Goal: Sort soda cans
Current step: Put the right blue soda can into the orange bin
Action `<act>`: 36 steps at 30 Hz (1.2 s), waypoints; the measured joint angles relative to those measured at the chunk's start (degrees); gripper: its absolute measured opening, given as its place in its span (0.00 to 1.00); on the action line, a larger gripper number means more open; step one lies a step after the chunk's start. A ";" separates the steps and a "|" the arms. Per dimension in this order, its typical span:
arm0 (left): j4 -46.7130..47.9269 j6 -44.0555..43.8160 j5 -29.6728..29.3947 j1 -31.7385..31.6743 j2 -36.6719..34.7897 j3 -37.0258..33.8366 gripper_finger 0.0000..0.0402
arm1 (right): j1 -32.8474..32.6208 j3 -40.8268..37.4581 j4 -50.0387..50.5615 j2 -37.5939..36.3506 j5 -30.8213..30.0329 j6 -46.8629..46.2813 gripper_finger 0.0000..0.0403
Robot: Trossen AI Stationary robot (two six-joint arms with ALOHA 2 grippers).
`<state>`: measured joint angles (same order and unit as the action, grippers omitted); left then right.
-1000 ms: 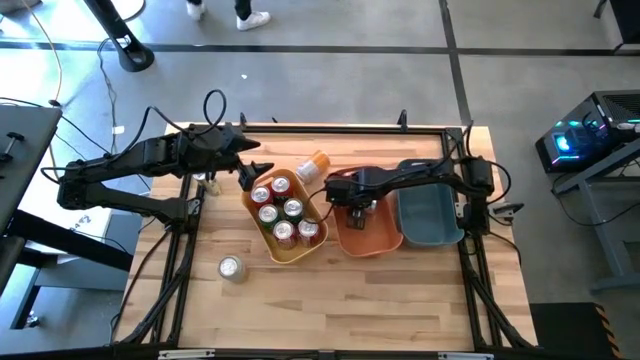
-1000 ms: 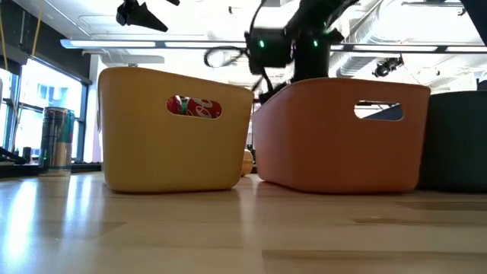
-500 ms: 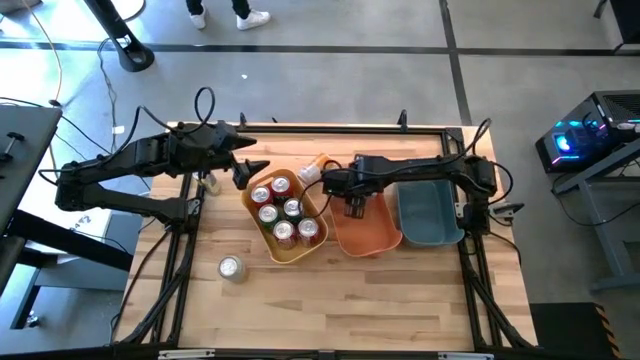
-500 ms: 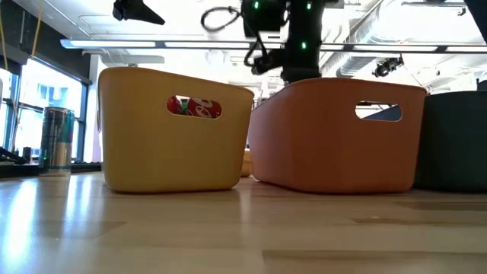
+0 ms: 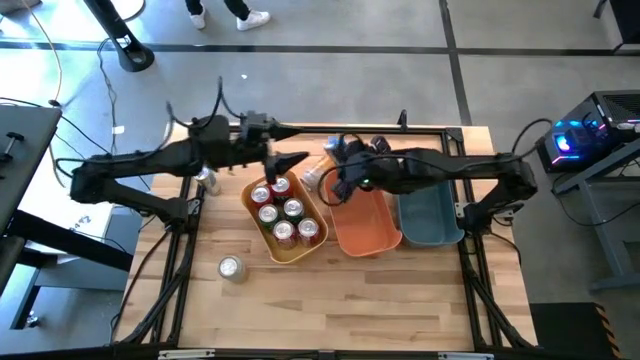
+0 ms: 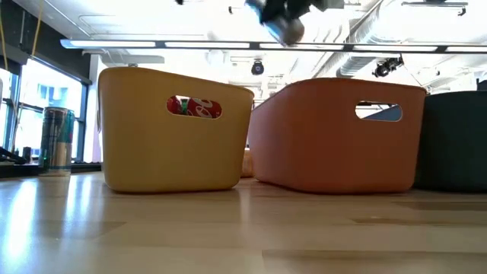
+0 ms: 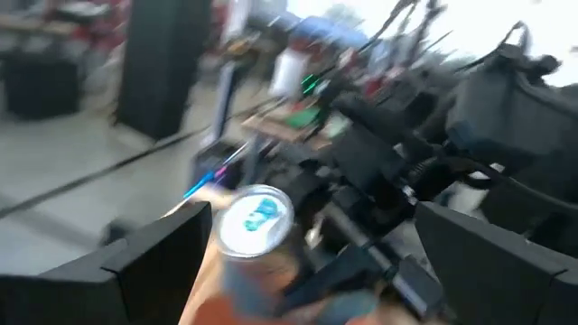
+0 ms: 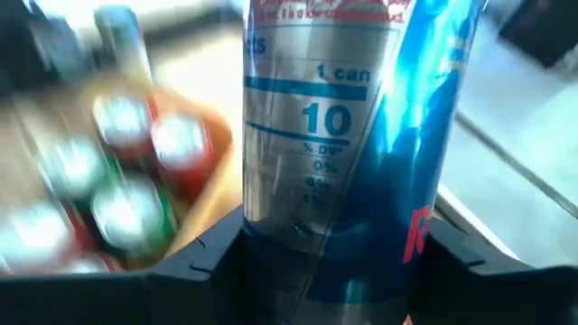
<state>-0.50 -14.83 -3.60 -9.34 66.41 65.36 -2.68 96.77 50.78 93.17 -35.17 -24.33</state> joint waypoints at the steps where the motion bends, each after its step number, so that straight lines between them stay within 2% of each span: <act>1: -3.30 0.00 1.28 0.00 1.29 0.00 0.95 | -0.42 0.00 -2.86 -0.60 -1.57 -0.02 0.49; 5: -12.84 0.04 3.41 -0.05 5.25 0.00 0.95 | -2.06 0.00 -15.51 -2.48 -5.56 3.87 0.49; 10: -15.38 -1.41 4.84 -0.52 7.56 0.00 0.95 | -4.18 0.00 -27.47 -2.54 -7.94 11.04 0.49; 17: -19.19 -3.54 6.55 0.03 8.30 -0.05 0.95 | -3.65 -0.07 -28.86 -1.16 -8.12 11.33 0.49; 26: -21.71 -3.54 7.64 0.28 8.46 -0.02 0.94 | -3.63 -0.09 -33.08 0.11 -5.27 11.66 0.49; 31: -22.20 -3.54 7.64 0.26 8.42 -0.02 0.84 | -3.71 -0.09 -35.14 1.49 -3.33 11.35 0.49; 36: -22.10 -3.51 7.40 0.26 8.44 -0.02 0.64 | -3.78 -0.11 -35.59 1.61 -2.22 11.53 0.49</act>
<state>-22.60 -18.34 3.79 -9.08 74.85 65.34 -6.46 96.66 15.19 94.78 -37.39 -12.80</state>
